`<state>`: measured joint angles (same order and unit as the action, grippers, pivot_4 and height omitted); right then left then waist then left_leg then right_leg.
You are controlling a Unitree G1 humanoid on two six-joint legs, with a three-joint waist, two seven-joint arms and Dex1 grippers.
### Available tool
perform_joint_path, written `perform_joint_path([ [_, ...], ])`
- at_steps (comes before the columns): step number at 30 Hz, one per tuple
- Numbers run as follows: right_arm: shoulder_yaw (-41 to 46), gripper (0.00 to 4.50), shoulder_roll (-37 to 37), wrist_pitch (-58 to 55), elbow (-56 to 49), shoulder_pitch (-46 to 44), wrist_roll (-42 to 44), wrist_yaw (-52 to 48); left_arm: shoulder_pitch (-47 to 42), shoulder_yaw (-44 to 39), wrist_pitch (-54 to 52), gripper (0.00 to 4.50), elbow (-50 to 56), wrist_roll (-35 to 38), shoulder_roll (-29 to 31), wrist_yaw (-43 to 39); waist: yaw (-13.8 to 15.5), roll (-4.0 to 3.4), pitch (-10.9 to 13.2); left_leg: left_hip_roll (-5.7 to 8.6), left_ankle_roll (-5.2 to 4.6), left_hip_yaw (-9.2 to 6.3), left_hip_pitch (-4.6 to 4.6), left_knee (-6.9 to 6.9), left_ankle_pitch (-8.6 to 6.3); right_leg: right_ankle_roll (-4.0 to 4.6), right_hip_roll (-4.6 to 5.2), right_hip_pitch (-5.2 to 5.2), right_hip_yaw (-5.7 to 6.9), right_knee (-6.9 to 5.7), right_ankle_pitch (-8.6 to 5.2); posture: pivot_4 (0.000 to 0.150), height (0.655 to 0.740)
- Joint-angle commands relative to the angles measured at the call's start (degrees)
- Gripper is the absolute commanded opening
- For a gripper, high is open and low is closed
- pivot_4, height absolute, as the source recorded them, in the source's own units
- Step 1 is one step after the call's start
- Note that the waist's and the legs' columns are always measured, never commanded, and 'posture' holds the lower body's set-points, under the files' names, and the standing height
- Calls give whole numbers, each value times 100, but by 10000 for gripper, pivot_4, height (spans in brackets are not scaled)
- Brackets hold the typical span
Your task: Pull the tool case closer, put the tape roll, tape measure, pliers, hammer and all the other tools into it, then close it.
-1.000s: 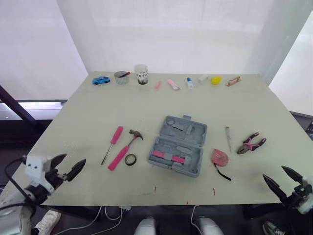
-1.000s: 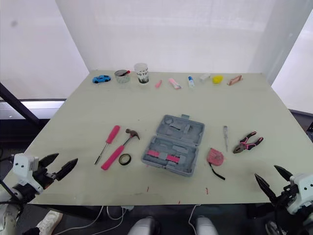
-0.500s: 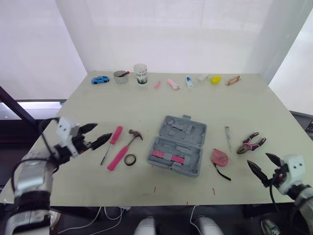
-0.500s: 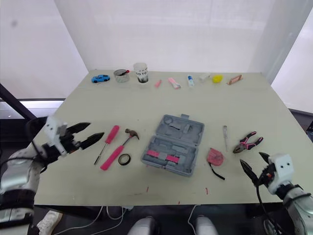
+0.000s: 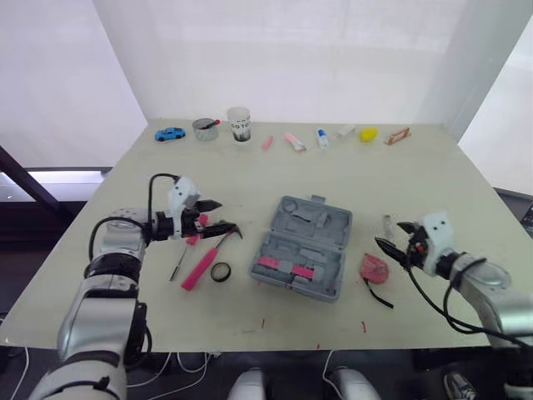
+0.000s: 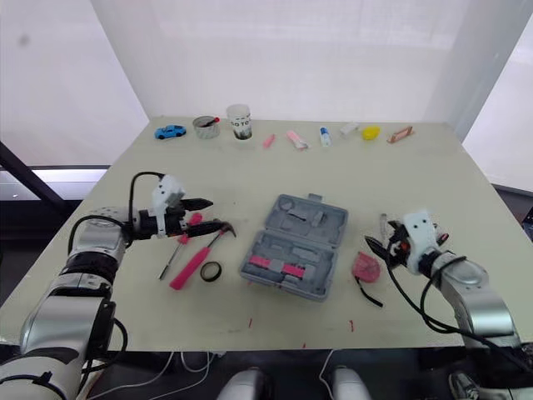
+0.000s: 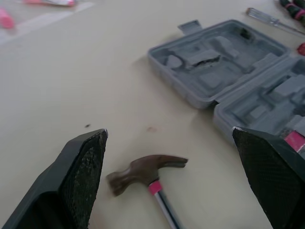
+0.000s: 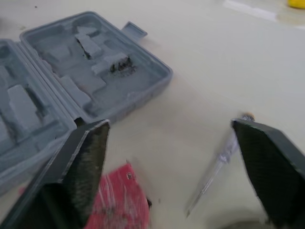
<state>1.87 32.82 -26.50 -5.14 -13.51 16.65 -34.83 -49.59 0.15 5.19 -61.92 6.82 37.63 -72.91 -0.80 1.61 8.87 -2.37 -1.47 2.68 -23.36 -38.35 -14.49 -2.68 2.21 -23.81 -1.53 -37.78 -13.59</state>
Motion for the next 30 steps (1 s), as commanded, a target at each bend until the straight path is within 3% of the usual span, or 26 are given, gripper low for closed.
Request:
perform_joint_path([
  [1, -278, 22738, 95, -7, 167, -289, -209, -236, -321, 9, 482, 32065, -430, -197, -63, 14, 3, 0, 0, 0, 0, -9, -24, -4, 0, 0, 0, -21, 7, -1, 0, 1500, 7400],
  [6, -807, 0, 158, 66, 604, -806, -580, -630, -641, 69, 940, 10352, -898, -498, -340, 200, 7, 2, 1, 0, 0, -10, -52, -10, 0, -2, 1, -43, 10, -1, 2, 1500, 7400],
  [8, -970, 0, 151, 75, 761, -982, -702, -755, -703, 130, 1122, 2209, -1019, -676, -428, 359, 5, 2, 1, 0, 0, -11, -51, -11, 0, -2, 1, -43, 10, -4, 2, 1500, 7400],
  [9, -1055, 0, 146, 73, 830, -1056, -761, -824, -722, 173, 1215, 336, -1069, -783, -482, 467, 5, 2, 1, 0, 0, -11, -50, -12, 0, -2, 1, -43, 11, -7, 2, 1500, 7400],
  [30, -1844, 0, -329, 406, 1756, -1547, -1686, -1009, -1070, 478, 1064, 336, -1446, -1741, -1162, 1278, -5, 2, 1, 0, 0, -13, -49, -14, 1, -2, 0, -44, 12, -12, 3, 1500, 7400],
])
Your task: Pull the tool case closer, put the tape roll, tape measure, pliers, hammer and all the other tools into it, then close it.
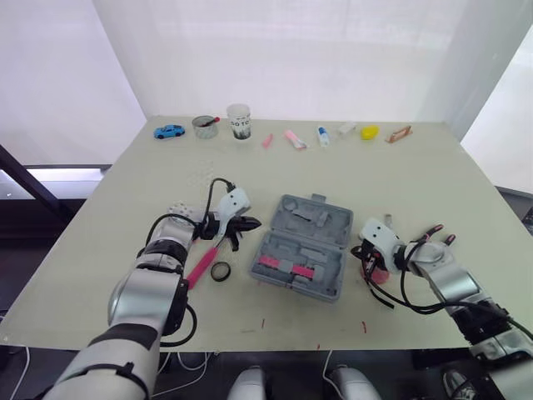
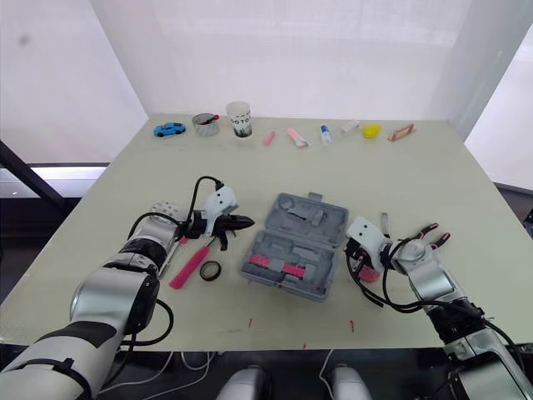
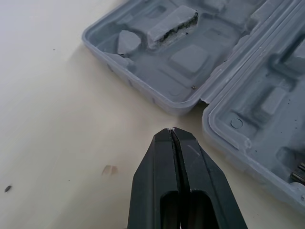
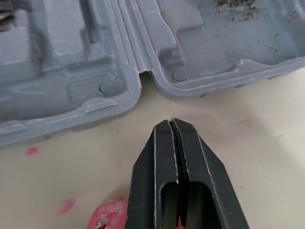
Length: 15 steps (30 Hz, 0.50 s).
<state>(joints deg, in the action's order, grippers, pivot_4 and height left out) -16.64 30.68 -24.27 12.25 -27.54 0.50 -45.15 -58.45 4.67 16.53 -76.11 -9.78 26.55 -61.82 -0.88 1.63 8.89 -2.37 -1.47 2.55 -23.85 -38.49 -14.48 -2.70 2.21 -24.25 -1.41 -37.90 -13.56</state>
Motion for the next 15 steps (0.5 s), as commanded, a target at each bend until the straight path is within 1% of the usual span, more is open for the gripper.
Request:
perform_joint_path([
  [1, 8, 0, -150, 203, 58, -168, -83, 15, -196, 32, -100, 336, -37, -107, -76, 191, 2, 0, 0, 0, 0, -1, 0, 0, 0, 0, 0, 0, 1, -1, 0, 1500, 7400],
  [15, 16, 0, -352, 361, 263, -236, -203, -78, -227, 75, -534, 336, -126, -448, -261, 333, -1, 0, 0, 0, 0, -1, 0, 0, 0, 0, 0, 0, 1, -1, 0, 1500, 7400],
])
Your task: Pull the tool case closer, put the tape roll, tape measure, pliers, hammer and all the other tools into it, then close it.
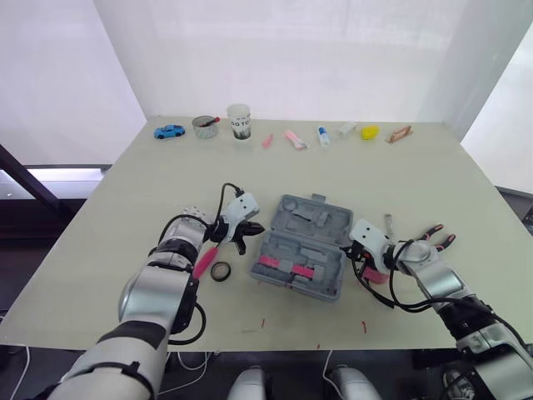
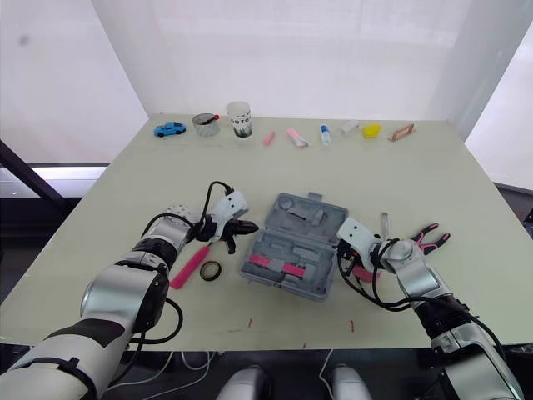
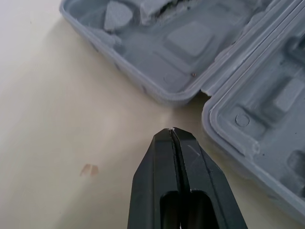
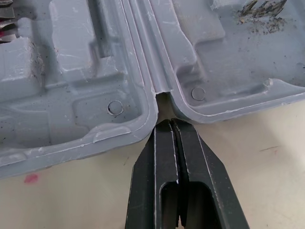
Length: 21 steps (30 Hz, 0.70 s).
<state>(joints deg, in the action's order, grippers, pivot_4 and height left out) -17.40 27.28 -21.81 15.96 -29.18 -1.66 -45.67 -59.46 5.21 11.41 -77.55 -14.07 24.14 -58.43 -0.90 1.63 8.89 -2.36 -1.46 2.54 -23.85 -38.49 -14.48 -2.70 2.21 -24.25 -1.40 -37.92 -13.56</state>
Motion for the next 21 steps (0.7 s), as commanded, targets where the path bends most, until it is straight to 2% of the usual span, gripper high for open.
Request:
perform_joint_path([
  [1, 98, 0, -16, 114, -119, -63, 13, -31, -126, 33, -72, 336, 12, -43, -32, -44, 1, 0, 0, 0, 0, 0, 0, 0, 0, 0, 0, 0, 0, 0, 0, 1500, 7400],
  [17, 88, 0, -35, 135, -101, -41, 17, -123, -31, 15, -116, 336, -6, -79, -236, -39, 1, 0, 0, 0, 0, 0, 1, 0, 0, 0, 0, 0, 0, -1, 0, 1500, 7400],
  [21, 125, 0, -28, 138, -93, -21, 58, -169, -10, -41, -283, 336, -8, 18, -273, -407, 1, 0, 0, 0, 0, 1, 1, 0, 0, 0, 0, 0, -1, -1, 0, 1500, 7400],
])
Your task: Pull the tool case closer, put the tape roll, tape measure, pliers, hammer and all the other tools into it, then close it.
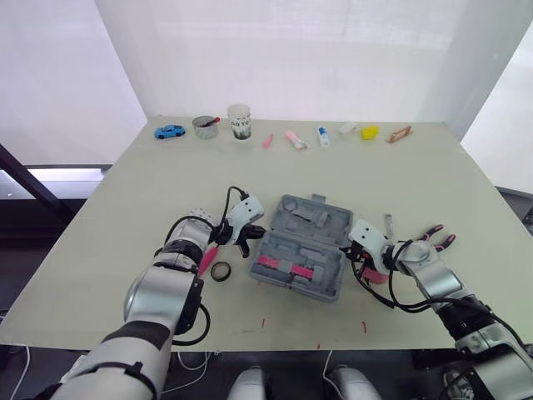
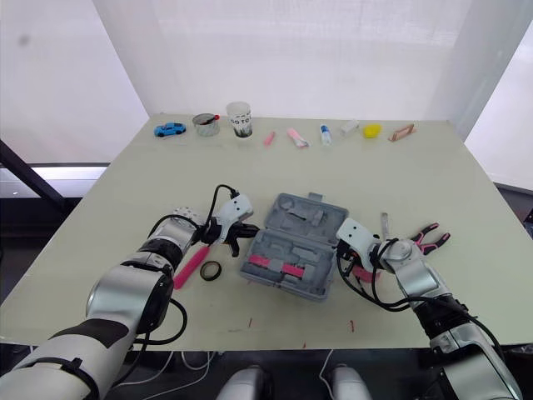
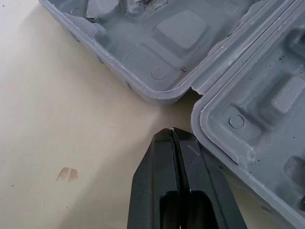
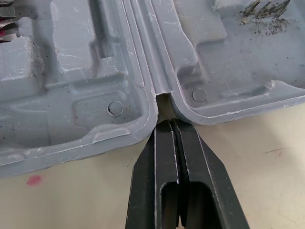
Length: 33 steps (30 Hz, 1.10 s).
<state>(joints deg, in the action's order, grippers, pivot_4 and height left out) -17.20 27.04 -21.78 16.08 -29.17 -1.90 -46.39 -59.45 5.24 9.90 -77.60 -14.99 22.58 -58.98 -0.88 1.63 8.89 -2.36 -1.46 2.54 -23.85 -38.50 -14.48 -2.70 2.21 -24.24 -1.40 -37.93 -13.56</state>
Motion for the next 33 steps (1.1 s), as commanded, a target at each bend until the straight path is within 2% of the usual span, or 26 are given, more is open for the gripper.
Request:
perform_joint_path([
  [1, 107, 0, 9, 146, -102, -4, 86, -125, -6, -52, -176, 336, 1, 120, -122, -435, -1, 0, 0, 0, 0, 0, 0, 0, 0, 0, 0, 0, 0, 0, 0, 1500, 7400],
  [22, 161, 0, 302, 25, -796, 499, 394, -935, 297, 361, -273, 336, 528, 132, -31, -1943, 3, 0, -1, 0, 0, -1, 3, -1, 0, 0, -1, 2, 0, -1, 0, 1500, 7400],
  [27, 207, 0, 358, -132, -1102, 639, 448, -986, 532, 360, -428, 336, 1035, 272, 10, -2125, 2, 0, -1, 0, 0, 0, 4, -2, 0, 0, -1, 2, -2, -2, 0, 1500, 7400],
  [33, 256, 0, 439, -326, -1453, 803, 538, -1068, 1184, 410, -1054, 336, 2360, 577, 81, -2412, -3, -1, -1, 0, 0, 0, 3, -2, 0, 0, -1, 2, -4, -2, 0, 1500, 7400],
])
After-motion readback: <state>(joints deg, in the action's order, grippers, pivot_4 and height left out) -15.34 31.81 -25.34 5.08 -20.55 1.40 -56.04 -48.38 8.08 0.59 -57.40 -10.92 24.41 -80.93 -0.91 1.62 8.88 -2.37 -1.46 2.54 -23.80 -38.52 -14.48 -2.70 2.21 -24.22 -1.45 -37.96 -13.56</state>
